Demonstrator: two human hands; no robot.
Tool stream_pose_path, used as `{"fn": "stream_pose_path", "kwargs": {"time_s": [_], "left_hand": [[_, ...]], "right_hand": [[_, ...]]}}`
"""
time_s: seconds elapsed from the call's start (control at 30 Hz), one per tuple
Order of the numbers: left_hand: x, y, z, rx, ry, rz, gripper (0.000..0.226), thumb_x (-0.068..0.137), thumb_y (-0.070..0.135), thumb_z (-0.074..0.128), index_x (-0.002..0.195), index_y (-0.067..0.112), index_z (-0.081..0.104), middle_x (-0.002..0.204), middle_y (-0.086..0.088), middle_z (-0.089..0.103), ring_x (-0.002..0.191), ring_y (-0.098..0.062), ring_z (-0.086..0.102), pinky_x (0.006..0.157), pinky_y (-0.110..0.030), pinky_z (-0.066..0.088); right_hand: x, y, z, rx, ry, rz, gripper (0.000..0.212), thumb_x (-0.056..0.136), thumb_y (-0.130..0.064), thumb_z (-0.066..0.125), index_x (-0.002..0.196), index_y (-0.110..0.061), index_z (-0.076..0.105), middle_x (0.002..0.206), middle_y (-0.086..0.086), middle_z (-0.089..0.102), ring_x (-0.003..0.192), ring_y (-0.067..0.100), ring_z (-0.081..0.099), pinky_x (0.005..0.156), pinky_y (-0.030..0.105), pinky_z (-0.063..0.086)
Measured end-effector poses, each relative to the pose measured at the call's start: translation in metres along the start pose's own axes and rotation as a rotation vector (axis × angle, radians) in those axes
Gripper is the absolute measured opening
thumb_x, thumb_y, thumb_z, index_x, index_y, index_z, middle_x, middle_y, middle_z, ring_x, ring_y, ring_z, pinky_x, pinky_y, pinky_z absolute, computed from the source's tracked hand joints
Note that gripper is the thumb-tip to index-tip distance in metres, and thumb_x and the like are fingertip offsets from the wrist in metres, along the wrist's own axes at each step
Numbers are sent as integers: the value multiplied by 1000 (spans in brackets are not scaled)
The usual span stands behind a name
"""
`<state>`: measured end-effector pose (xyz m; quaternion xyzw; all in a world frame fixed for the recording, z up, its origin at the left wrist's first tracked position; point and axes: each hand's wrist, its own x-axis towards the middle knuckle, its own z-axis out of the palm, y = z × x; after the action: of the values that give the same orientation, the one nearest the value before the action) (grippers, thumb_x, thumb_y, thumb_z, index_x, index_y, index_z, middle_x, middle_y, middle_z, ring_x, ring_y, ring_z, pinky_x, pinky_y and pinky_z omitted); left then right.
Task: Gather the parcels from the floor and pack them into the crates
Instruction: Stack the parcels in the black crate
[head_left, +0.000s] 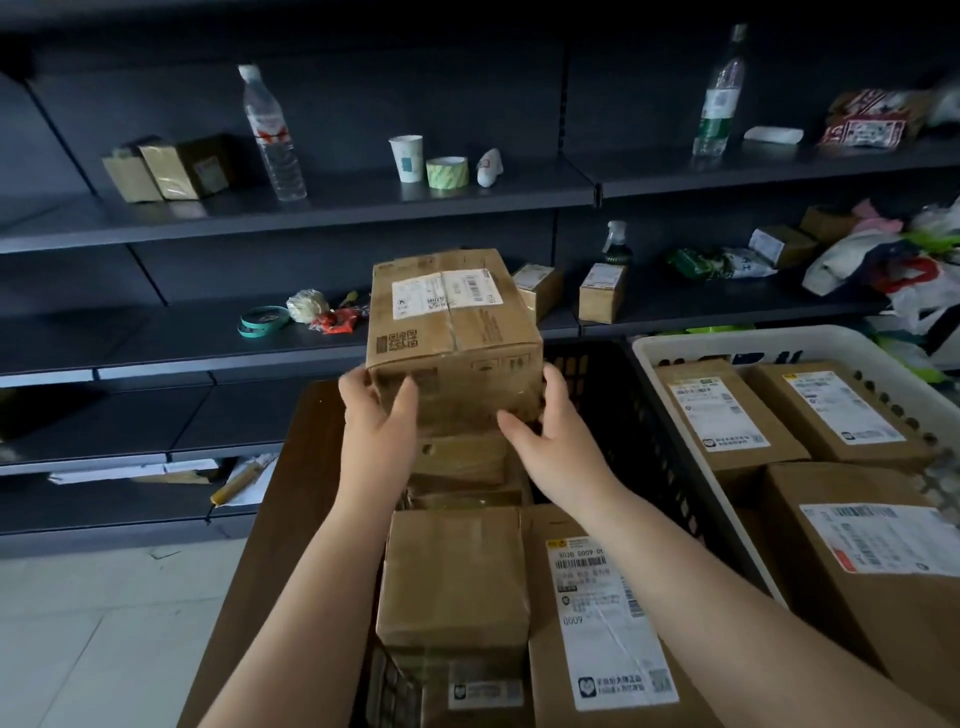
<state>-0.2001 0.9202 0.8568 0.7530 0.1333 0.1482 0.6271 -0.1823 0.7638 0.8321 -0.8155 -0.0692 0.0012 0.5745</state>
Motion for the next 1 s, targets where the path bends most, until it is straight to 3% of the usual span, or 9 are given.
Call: {"fn": "stream_pose_path", "kwargs": {"time_s": [0.1,0.17,0.23,0.43,0.53,0.67,0.8,0.9,1.0], "left_hand": [[-1,-9,-4,-41,57,-18,33,92,34,49,122,30,36,125,7,53,120,-16,50,98,-39,43],[-9,-4,-2,2,219,103,50,89,30,52,135,27,32,139,8,40,131,-15,37,108,-44,35],[-24,4,3,44,298,303,48,85,28,53,130,30,36,130,13,42,125,-11,39,103,-43,39],[-90,-13,27,135,-152,384,19,81,25,52,99,32,49,85,18,56,77,1,55,63,-15,46],[-128,-32,34,215,-307,399,11,83,24,51,92,29,50,77,15,57,64,-4,54,50,-18,42],[-147,-47,34,519,-410,371,18,87,23,51,105,24,54,85,10,63,73,-11,59,59,-31,47],[-158,-47,38,996,-450,425,22,90,25,46,110,16,49,90,-1,61,69,-16,42,44,-26,26],[-166,-48,48,1254,-621,298,30,90,18,47,117,6,45,99,-9,61,76,-21,52,46,-26,34],[-168,-58,54,1294,-757,139,62,92,18,47,142,1,16,123,-17,53,105,-29,58,63,-33,42]], "right_hand": [[5,-1,-4,-45,18,-6,61,91,-42,50,143,-29,23,136,-12,41,130,13,38,95,18,31],[6,-6,-12,-71,77,1,62,91,-43,49,145,-26,23,147,-6,33,135,15,31,97,23,26],[2,-9,-22,-113,128,-20,60,91,-42,49,144,-25,25,149,-5,31,134,15,32,97,25,26],[-53,15,-42,-352,61,84,63,89,-40,54,143,-23,27,149,-2,29,127,15,38,91,25,29],[-84,30,-43,-435,41,168,60,90,-37,53,142,-21,29,148,1,30,114,11,43,86,24,30],[-109,42,-38,-491,48,237,59,89,-35,57,141,-21,32,146,1,33,127,19,41,91,27,33],[-124,55,-30,-634,-21,311,62,81,-44,64,134,-23,41,135,1,40,118,20,46,90,32,43],[-137,68,-30,-616,-24,516,87,75,-44,69,143,-19,20,137,7,40,117,26,48,90,37,45],[-145,79,-32,-597,-15,649,99,74,-50,69,144,-13,9,134,10,48,114,27,51,75,30,40]]}}
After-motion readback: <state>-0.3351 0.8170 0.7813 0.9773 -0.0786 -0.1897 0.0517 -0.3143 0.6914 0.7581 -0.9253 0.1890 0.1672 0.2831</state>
